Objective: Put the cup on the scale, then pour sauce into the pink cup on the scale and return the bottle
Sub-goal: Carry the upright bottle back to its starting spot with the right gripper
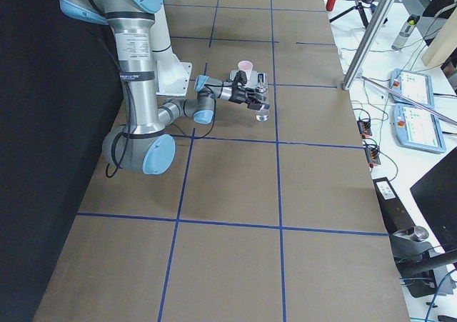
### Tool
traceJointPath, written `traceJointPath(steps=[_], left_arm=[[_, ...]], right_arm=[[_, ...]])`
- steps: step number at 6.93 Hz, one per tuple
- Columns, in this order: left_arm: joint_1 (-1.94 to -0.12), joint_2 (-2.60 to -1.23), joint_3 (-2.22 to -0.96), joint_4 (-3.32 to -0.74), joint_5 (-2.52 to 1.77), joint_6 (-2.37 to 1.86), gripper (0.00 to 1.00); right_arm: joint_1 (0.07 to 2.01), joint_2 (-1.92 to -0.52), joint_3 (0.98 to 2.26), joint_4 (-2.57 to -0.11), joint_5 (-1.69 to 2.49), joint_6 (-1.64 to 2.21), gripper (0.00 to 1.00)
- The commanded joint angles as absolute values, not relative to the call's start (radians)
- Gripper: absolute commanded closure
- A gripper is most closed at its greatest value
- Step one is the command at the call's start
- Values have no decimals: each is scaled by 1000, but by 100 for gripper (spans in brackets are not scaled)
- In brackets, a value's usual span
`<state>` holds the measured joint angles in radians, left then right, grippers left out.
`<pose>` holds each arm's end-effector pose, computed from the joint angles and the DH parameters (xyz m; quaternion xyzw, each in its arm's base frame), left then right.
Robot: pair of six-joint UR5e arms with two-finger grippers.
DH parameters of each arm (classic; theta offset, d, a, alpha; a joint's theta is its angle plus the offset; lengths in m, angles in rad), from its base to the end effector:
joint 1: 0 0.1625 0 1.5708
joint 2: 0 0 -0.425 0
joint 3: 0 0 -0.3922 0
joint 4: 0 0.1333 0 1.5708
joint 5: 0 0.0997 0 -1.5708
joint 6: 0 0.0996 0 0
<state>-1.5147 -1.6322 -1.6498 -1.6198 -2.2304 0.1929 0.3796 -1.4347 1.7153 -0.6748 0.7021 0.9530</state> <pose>-0.0426 -0.5304 0.5903 0.1113 0.3155 0.1473 0.9308 -0.4167 -0.3916 0.4076 0.5482 -0.2747 0.1422 0.7770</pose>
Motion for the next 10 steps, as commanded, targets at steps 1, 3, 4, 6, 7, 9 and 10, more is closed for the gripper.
traceJointPath(steps=[1, 3, 4, 6, 7, 9, 10], left_arm=[[-1514, -1632, -1664, -1618, -2230, 190, 0], [-1517, -1632, -1666, -1618, -2230, 190, 0], [-1519, -1632, -1666, -1618, -2230, 190, 0], [-1519, -1631, -1666, -1618, -2230, 190, 0], [-1519, -1631, -1666, -1618, -2230, 190, 0], [-1519, -1632, -1664, -1618, -2230, 190, 0], [-1519, -1632, -1664, -1618, -2230, 190, 0]], right_arm=[[422, -1486, 1720, -675, 782, 1068, 100], [465, -1604, 1797, -678, 914, 1069, 100], [465, -1614, 1808, -683, 916, 1109, 100], [463, -1626, 1929, -962, 929, 1227, 100], [460, -1634, 1933, -969, 928, 1277, 100], [433, -1635, 1893, -968, 913, 1302, 100], [414, -1626, 1890, -966, 901, 1316, 100]])
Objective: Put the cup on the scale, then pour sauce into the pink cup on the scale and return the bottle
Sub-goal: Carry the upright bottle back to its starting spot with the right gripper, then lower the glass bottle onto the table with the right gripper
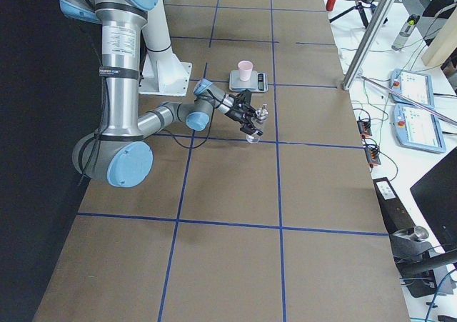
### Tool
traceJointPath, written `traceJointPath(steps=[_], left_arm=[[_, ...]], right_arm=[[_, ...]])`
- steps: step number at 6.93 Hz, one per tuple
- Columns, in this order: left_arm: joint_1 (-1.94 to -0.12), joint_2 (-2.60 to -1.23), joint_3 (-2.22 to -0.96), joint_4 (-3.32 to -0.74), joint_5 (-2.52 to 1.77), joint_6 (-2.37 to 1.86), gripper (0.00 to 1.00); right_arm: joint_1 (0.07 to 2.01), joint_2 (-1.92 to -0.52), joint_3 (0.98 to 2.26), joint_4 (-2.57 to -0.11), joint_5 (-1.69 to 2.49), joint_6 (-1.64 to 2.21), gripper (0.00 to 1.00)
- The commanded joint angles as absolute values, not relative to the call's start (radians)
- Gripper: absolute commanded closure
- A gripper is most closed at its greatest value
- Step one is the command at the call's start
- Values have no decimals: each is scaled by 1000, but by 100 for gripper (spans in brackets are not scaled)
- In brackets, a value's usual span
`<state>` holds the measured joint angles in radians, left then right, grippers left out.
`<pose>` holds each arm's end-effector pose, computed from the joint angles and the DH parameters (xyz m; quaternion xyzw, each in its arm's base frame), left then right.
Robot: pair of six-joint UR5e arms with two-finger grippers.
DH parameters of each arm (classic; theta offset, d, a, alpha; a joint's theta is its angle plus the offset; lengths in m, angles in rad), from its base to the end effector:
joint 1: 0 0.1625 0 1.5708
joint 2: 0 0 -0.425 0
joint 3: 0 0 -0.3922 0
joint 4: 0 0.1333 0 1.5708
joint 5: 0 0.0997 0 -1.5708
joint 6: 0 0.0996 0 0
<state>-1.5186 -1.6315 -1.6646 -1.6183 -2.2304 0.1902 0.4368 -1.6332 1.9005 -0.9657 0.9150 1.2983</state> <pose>-0.0447 -0.5298 0.5835 0.1174 0.3149 0.1462 0.9304 -0.3495 -0.3773 0.4575 0.4126 -0.2737 0.2060 0.8440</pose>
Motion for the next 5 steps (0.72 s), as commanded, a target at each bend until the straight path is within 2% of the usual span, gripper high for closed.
traceJointPath(steps=[1, 5], left_arm=[[-1519, -1632, -1664, -1618, -2230, 190, 0], [-1519, -1632, -1664, -1618, -2230, 189, 0]], right_arm=[[396, -1617, 1890, -966, 882, 1316, 100], [350, -1611, 1865, -965, 844, 1318, 100]])
